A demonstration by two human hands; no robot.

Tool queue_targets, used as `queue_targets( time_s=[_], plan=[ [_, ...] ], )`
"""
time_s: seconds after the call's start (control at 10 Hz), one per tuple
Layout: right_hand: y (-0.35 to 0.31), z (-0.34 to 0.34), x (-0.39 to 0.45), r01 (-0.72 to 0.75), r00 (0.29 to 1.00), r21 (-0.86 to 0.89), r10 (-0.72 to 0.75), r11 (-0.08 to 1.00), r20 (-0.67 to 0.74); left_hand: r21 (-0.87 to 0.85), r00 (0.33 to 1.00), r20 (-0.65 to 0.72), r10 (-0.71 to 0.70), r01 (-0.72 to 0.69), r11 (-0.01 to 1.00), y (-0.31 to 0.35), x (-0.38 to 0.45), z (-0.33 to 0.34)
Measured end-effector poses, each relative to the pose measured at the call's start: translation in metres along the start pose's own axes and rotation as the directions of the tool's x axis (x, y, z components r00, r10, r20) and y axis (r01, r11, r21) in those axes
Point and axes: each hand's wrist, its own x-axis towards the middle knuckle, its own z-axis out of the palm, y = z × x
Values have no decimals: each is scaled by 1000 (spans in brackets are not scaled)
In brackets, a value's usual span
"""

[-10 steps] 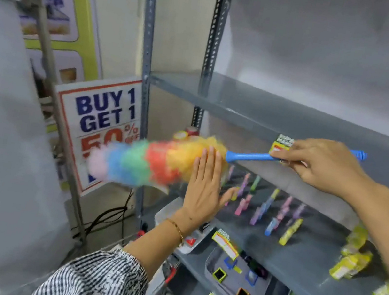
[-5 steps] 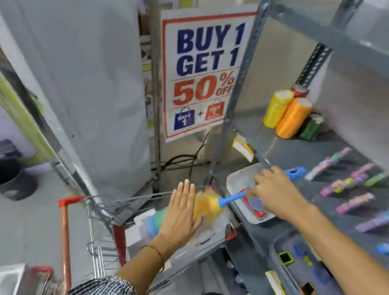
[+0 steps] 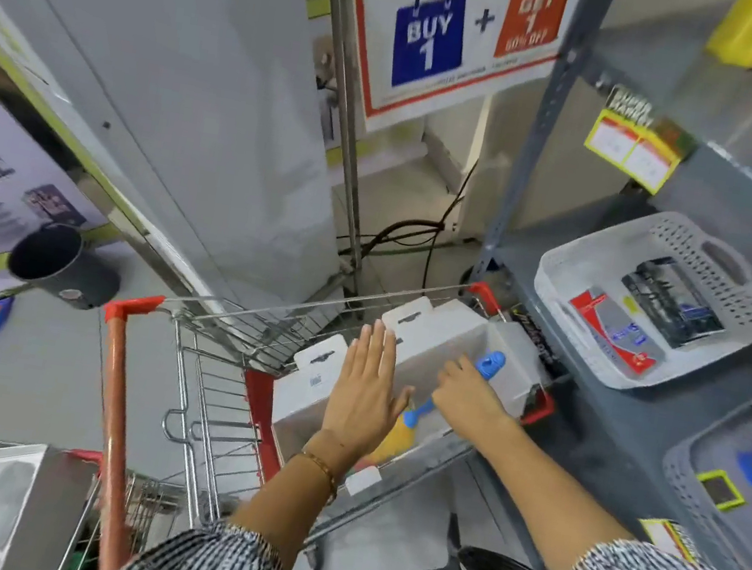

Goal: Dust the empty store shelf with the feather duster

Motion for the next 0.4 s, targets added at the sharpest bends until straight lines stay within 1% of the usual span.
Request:
queue_targets(
  time_s=[0.1,0.2,0.3,0.4],
  plan=[
    [0,30,10,-79,996,87,75,993,54,-4,999,39,18,-18,1000,-1,-2,33],
    [11,45,14,-101,994,117,97,988,42,-12,998,50,24,-24,1000,5,-2,50],
    [22,33,2,-88,996,161,86,983,20,-20,998,52,35,-34,999,19,4,38],
    [32,6,-22,-96,992,224,111,970,-56,-68,998,0,67,-67,995,38,15,15]
  ],
)
